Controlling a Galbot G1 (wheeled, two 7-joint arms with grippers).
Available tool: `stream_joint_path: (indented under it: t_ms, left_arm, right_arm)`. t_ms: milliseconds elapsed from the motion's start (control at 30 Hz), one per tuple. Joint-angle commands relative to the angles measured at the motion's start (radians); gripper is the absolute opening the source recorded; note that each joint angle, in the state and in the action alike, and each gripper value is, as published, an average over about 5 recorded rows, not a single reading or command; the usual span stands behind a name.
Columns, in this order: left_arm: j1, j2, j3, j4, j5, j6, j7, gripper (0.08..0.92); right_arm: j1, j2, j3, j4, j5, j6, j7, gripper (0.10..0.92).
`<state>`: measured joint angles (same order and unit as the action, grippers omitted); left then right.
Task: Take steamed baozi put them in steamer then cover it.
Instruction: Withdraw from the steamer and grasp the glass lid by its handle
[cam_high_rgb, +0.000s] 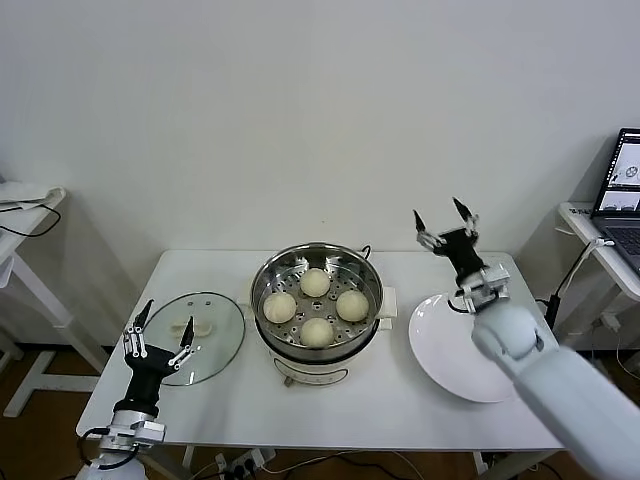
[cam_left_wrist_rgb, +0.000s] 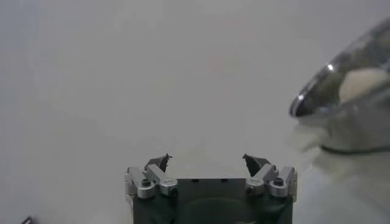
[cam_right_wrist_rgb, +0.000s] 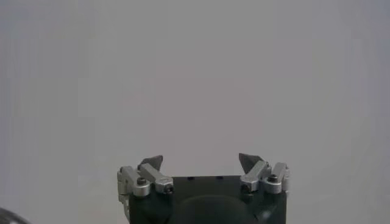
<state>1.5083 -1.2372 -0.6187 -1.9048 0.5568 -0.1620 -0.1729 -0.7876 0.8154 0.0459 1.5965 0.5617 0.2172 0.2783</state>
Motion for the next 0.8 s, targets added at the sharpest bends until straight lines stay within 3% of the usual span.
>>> stream_joint_path:
  t_ms: [33,200,800]
  left_arm:
    - [-0.060,0.006,-0.025,0.265,0.551,-0.053,-0.069,0.823]
    - [-0.097,0.006,-0.034,0.342,0.690,-0.051,-0.090,0.823]
    - [-0.274,0.003,0.039,0.489,0.741,-0.034,-0.097,0.823]
  right_arm:
    - [-0.413,0.201,0.368,0.047,-0.090,0.040,0.036,0.823]
    - [-0.436,0.231,0.359,0.081,-0.108,0.035,0.035,0.823]
    - [-0.454,0.262,0.349,0.074,-0.134,0.026,0.023,0.823]
